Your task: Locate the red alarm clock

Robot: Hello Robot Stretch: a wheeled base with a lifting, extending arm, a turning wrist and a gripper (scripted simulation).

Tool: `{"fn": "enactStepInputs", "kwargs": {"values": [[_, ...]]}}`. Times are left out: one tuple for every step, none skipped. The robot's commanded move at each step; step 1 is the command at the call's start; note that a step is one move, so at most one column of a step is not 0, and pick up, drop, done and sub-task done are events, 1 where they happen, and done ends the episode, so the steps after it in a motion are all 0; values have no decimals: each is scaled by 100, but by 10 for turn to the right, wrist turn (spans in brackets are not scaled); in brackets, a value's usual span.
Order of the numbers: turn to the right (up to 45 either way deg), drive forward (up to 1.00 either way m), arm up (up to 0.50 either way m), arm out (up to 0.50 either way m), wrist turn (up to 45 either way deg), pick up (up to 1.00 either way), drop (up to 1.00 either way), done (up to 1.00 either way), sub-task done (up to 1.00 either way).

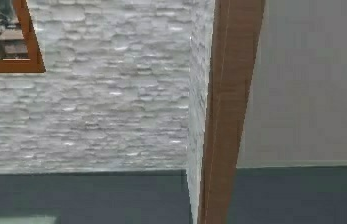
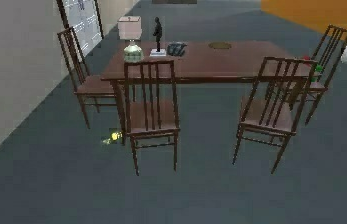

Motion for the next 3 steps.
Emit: {"fn": "enactStepInputs", "kwargs": {"values": [[30, 0, 0, 0, 0, 0, 0, 0, 0], [0, 10, 0, 0, 0, 0, 0, 0, 0], [-420, 0, 0, 0, 0, 0, 0, 0, 0]]}}
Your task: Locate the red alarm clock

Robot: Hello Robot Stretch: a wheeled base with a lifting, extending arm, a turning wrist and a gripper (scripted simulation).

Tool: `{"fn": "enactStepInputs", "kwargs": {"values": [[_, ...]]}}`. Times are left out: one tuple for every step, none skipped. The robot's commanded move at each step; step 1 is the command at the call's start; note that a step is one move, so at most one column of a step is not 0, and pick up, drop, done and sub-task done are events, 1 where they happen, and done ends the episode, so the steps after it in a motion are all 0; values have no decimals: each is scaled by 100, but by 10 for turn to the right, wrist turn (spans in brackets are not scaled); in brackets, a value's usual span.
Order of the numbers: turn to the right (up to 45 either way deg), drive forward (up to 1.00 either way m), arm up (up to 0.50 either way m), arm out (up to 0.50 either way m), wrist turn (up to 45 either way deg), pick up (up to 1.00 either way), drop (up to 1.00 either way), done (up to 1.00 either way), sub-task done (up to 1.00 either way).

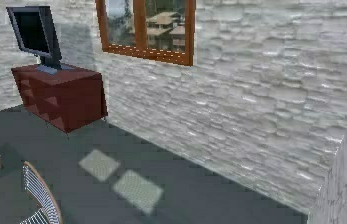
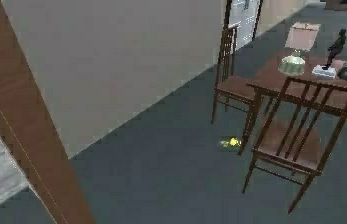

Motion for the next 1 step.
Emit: {"fn": "enactStepInputs", "kwargs": {"values": [[0, 70, 0, 0, 0, 0, 0, 0, 0]]}}
